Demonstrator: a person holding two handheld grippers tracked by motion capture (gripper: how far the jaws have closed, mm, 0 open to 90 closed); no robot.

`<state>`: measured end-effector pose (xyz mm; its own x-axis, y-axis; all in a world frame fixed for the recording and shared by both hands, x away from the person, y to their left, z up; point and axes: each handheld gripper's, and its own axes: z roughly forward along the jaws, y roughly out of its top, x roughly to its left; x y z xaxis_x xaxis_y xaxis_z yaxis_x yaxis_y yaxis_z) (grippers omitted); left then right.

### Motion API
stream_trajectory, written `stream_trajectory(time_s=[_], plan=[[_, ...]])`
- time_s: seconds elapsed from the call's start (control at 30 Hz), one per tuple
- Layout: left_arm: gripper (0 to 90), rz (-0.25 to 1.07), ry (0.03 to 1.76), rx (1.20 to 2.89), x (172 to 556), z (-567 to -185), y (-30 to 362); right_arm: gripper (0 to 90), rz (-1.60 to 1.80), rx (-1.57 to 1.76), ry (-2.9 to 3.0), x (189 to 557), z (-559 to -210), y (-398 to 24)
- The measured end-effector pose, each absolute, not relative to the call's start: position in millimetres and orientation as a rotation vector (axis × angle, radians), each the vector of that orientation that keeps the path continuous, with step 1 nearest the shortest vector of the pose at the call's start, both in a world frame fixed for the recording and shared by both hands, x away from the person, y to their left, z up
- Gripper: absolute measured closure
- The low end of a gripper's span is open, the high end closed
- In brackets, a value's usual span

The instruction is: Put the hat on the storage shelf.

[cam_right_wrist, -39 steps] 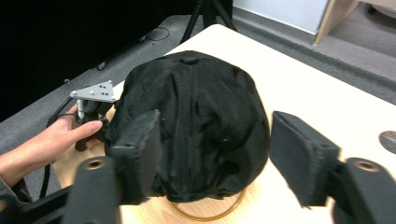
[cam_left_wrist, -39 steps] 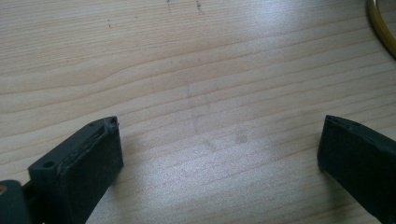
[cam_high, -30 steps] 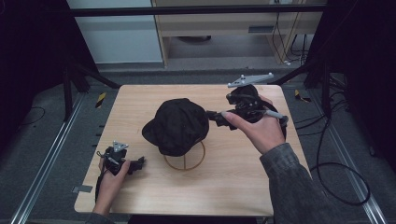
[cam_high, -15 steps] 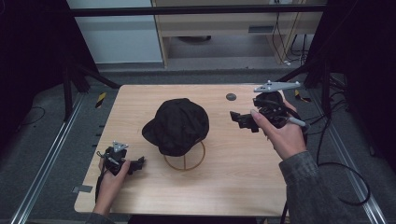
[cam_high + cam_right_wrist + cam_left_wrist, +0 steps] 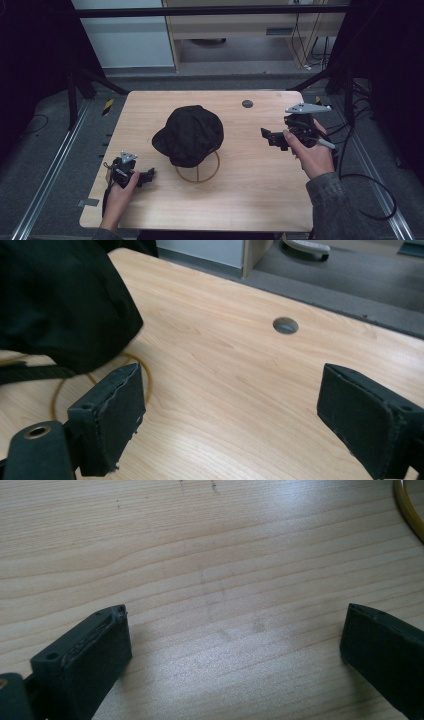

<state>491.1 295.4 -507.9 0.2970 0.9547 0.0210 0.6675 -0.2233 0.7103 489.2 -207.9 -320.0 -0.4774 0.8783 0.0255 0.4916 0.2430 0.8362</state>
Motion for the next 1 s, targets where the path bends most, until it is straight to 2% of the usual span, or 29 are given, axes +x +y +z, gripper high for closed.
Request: stream_trajectory(time_s=[0.47,1.0], plan=[[0.0,0.625,1.442,1.971,491,-508,295,12.1,1.105,1.371,2.069,504,-395,-211],[0.0,0.625,1.443,1.971,491,-508,295,12.3,1.062,1.414,2.097,511,-439,-206]])
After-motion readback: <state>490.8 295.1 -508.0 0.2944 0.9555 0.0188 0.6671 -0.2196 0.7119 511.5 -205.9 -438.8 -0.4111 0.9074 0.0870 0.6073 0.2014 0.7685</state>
